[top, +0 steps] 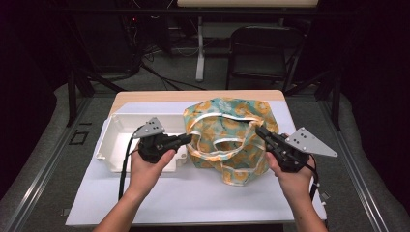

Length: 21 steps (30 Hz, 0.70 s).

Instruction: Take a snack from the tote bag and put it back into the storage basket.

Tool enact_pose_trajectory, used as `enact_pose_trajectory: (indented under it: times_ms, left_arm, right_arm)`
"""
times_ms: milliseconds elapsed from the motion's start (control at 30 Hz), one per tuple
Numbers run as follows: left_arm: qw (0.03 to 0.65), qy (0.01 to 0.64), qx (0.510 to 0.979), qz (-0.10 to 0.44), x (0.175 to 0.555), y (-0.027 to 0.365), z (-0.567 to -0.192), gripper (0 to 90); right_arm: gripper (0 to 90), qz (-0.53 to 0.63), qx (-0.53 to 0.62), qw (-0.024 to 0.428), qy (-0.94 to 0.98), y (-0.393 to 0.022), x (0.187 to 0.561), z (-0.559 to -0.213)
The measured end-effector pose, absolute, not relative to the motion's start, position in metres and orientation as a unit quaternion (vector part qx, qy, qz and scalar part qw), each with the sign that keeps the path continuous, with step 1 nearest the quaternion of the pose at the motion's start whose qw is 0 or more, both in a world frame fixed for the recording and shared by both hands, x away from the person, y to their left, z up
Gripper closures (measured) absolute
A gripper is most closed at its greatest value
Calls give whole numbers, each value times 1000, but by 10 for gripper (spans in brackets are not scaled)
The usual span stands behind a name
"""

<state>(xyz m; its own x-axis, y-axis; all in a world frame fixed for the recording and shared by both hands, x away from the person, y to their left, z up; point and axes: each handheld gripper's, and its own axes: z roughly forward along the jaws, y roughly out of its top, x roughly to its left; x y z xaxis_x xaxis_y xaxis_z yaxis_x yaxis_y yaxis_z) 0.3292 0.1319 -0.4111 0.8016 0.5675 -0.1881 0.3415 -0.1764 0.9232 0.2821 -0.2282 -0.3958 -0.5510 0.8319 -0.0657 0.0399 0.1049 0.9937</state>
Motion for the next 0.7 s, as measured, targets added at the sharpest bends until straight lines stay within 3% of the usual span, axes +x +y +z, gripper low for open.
enact_pose_trajectory:
  times_ms: [467,700]
  left_arm:
    - [616,335,707,93,377,149,-364,888]
    - [598,414,683,65,419,147,-370,866]
  right_arm:
    - [900,565,351,378,644,-233,347,-353]
    - [900,518,388,374,664,-236,385,-347]
